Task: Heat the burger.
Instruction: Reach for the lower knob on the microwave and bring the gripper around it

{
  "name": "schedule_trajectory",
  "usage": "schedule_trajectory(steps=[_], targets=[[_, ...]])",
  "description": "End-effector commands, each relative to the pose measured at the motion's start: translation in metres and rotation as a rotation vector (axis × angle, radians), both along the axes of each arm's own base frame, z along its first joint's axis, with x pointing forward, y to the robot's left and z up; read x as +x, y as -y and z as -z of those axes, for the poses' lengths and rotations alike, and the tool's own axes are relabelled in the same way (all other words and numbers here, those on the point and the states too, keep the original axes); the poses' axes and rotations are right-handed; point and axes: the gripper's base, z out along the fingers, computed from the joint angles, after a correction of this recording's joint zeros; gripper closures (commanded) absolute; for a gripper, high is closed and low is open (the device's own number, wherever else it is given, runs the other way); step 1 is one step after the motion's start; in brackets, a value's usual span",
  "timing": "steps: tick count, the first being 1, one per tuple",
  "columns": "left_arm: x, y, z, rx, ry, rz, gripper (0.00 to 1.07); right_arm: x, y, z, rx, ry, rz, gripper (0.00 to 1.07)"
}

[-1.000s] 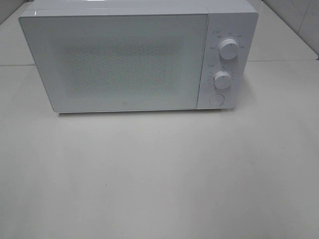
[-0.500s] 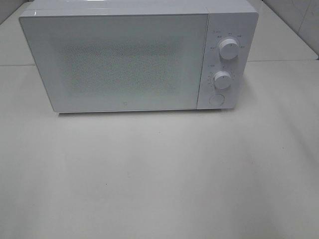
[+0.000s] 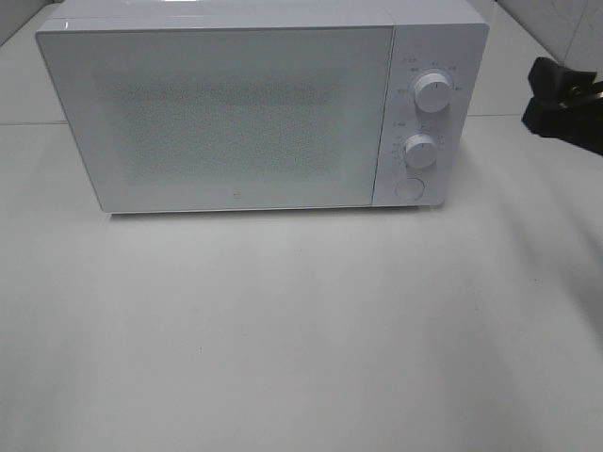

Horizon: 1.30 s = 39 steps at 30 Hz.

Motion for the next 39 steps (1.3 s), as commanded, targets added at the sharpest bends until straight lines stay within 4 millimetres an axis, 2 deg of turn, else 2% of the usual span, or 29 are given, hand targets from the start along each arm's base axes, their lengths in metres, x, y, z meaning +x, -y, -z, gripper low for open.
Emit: schedule_trajectory(steps=[1,2,5,10,18,25,39], targets=[[-0.002,0.0,0.0,-0.006,0.016,-0.005,0.06,0.002,-0.007,0.007,-0.019,0.002,0.012,0.31],[-0.002,0.0,0.0,-0.006,0.016,-0.005,0.06,0.004,-0.014,0.018,-0.057,-0.028,0.007,0.31],[-0.002,0.0,0.0,-0.006,0.016,-0.005,0.06,0.005,-0.02,0.033,-0.124,-0.077,-0.006,0.31],[-0.002,0.0,0.0,-0.006,0.016,-0.005,0.06,0.004,-0.029,0.038,-0.117,-0.101,-0.021,0.31],[-0.002,0.0,0.0,-0.006,0.016,-0.005,0.06,0.001,-0.056,0.051,-0.034,-0.115,-0.036,0.31],[-0.002,0.0,0.0,-0.006,0.016,-0.005,0.06,0.019,-0.074,0.062,-0.025,-0.124,-0.035,0.31],[-0.002,0.0,0.0,-0.006,0.016,-0.005,0.06,0.044,-0.085,0.079,-0.024,-0.102,-0.005,0.31]])
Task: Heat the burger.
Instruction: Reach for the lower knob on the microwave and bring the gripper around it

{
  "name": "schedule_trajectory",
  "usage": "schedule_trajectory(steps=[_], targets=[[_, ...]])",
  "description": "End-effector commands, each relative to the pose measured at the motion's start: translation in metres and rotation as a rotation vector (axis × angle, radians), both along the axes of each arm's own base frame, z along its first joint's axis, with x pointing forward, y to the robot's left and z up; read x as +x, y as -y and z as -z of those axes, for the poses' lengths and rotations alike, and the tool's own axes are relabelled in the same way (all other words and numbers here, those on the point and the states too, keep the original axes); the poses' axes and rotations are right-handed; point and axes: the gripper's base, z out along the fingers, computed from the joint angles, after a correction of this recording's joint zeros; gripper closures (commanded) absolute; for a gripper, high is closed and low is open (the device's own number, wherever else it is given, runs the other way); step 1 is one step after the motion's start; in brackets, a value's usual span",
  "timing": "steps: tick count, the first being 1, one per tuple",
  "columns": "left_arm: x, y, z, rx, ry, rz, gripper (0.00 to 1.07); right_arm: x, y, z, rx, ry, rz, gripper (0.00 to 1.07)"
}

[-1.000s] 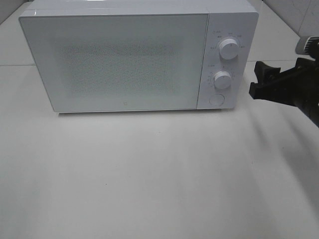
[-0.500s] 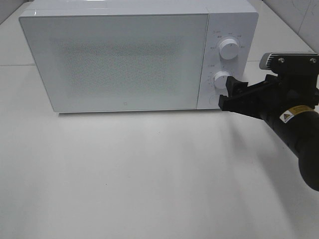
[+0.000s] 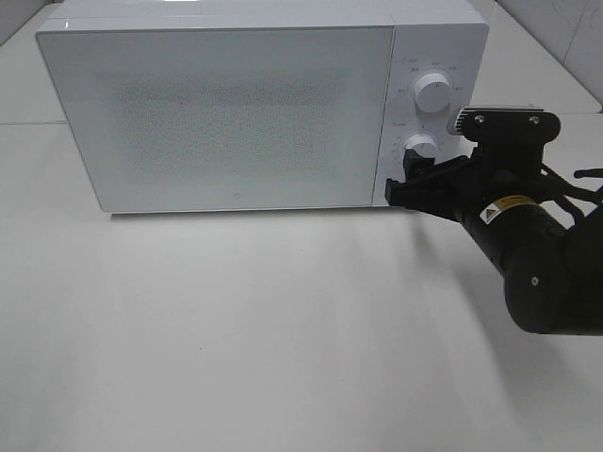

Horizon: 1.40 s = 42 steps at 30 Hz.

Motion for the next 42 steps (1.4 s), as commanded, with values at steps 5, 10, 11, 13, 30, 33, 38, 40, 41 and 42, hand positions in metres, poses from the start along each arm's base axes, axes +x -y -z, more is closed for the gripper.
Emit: schedule_trajectory(steps=[5,10,11,13,30,33,38,40,41,42], targets=[[-0.002,0.0,0.0,-0.006,0.016,-0.005,0.06,0.012,-0.008,-0.003,0.022,0.094,-0.002,0.31],[-0.002,0.0,0.0,-0.005,0.016,-0.005,0.06,0.018,-0.011,-0.002,0.027,0.1,-0.003,0.31],[-0.002,0.0,0.0,-0.005,0.016,-0.005,0.06,0.019,-0.012,-0.002,0.029,0.103,-0.003,0.31],[-0.002,0.0,0.0,-0.005,0.016,-0.005,0.06,0.021,-0.013,-0.003,0.033,0.11,-0.003,0.31],[-0.002,0.0,0.0,-0.005,0.016,-0.005,0.06,0.033,-0.019,0.004,0.03,0.118,-0.014,0.31],[-0.002,0.0,0.0,-0.005,0.016,-0.005,0.06,0.034,-0.02,0.004,0.028,0.119,-0.013,0.31],[-0.002,0.0,0.0,-0.005,0.016,-0.005,0.06,0.034,-0.02,0.004,0.027,0.123,-0.013,0.31],[-0.002,0.0,0.0,-0.005,0.016,-0.005,0.06,0.034,-0.02,0.004,0.027,0.123,-0.013,0.31],[-0.002,0.0,0.0,-0.005,0.016,-0.005,0.06,0.034,-0.02,0.004,0.027,0.123,-0.013,0.31],[-0.002,0.0,0.0,-0.005,0.016,-0.005,0.06,0.034,-0.02,0.004,0.027,0.122,-0.013,0.31]])
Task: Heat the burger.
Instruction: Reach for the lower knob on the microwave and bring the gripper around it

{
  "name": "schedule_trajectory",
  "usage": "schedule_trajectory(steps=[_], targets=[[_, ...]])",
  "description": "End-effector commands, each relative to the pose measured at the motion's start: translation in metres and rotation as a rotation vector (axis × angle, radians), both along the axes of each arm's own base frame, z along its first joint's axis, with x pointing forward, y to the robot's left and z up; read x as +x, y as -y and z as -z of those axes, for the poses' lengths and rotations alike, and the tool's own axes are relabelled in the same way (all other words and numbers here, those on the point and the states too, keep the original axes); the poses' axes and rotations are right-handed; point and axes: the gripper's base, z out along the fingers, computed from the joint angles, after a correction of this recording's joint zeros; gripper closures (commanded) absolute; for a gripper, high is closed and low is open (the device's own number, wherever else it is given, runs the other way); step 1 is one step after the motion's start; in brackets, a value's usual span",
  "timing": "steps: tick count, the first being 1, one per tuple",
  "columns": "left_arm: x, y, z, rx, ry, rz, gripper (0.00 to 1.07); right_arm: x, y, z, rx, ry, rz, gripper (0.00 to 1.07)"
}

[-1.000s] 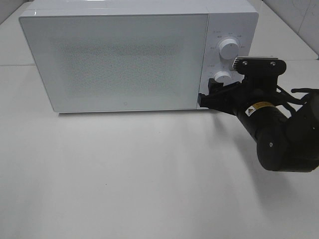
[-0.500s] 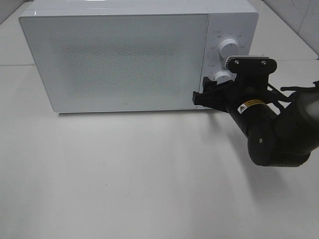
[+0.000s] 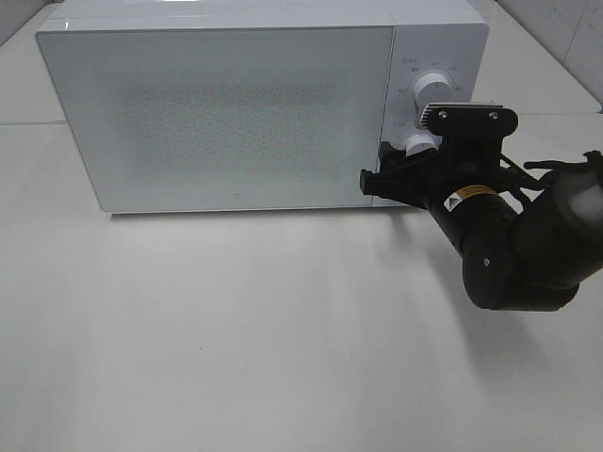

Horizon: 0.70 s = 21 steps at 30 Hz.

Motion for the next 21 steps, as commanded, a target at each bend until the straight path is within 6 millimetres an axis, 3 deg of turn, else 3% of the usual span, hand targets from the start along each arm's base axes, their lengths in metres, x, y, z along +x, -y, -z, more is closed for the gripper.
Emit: schedule_trajectory(steps=[1,12,21], targets=[[-0.0023,0.0,-0.0002,-0.005,0.016,-0.005,0.06,0.0032,-0.0016,-0.0101,0.016,0.098,0.002,0.31],[-0.0023,0.0,-0.0002,-0.005,0.016,-0.005,0.06,0.0032,-0.0016,-0.0102,0.016,0.099,0.002,0.39],[-0.0023,0.0,-0.0002,-0.005,0.016,-0.005,0.06,0.0032,-0.0016,-0.0102,0.015,0.099,0.002,0.52]])
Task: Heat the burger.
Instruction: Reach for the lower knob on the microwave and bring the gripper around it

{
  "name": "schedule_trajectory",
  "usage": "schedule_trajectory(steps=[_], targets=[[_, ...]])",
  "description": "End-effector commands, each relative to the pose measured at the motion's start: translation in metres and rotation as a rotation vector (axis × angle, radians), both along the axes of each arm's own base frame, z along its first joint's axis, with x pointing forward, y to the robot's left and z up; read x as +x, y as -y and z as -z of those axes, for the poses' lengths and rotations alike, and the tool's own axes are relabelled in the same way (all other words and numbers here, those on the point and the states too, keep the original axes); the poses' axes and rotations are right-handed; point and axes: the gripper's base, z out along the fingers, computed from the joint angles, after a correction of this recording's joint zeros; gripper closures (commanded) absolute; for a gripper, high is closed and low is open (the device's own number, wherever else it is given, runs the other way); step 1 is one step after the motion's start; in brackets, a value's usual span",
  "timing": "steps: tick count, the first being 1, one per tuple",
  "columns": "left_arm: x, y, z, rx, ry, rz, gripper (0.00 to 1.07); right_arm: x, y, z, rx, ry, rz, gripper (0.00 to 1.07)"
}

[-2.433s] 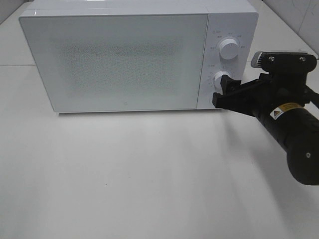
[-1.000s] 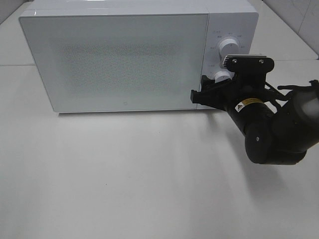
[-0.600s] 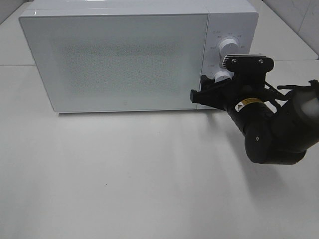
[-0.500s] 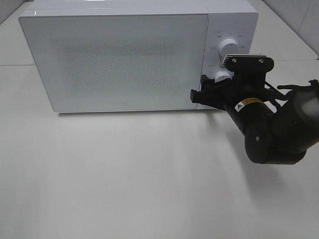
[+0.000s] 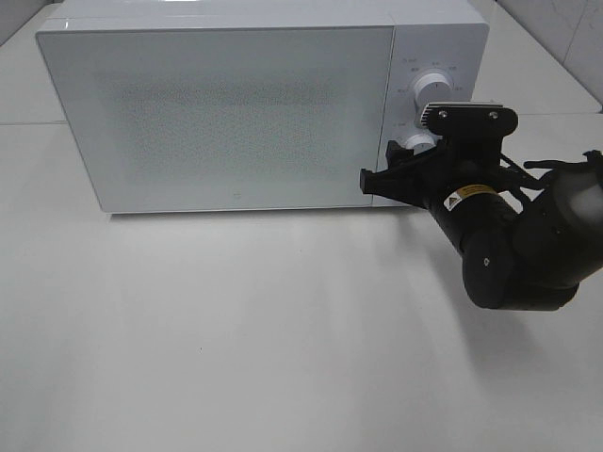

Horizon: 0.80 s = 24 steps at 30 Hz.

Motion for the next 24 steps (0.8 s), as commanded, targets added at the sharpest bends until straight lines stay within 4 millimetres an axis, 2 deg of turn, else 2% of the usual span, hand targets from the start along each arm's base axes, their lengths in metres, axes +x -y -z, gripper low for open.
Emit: schedule_trajectory(steps=[1,5,6,7,8,9,12,19,24], targets=[[-0.0023,0.0,-0.0002,-0.005,0.016,-0.005,0.06,0.003,-0.0015,-0.01,0.014,0.098,0.002,0.54],[-0.0023,0.0,-0.0002,-0.005,0.016,-0.005,0.06,0.003,-0.0014,-0.01,0.011,0.099,0.002,0.67],[-0.0023,0.0,-0.0002,-0.005,0.016,-0.005,0.06,0.003,-0.0014,-0.01,0.011,0.099,0.002,0.67],[-0.0023,0.0,-0.0002,-0.005,0.016,-0.005,0.06,0.003,-0.0014,-0.01,0.011,0.099,0.002,0.72],[-0.0023,0.0,-0.0002,-0.005,0.016,-0.005,0.06,0.003,-0.0014,-0.01,0.011,0.099,0.002,0.72],[-0.0023,0.0,-0.0002,-0.005,0.016,-0.005,0.06,0.003,-0.0014,-0.01,0.011,0.099,0.002,0.78],[-0.0023,0.0,-0.0002,-0.005,0.016,-0.005,0.06,0.003,-0.0015,-0.01,0.011,0.099,0.001,0.82],[-0.0023,0.0,-0.0002,-0.005,0.016,-0.005,0.06,0.003,-0.0016,-0.01,0.014,0.099,0.001,0.82],[-0.0023,0.0,-0.0002,-0.005,0.016,-0.005,0.06,0.003,-0.0017,-0.01,0.078,0.091,0.01,0.82]])
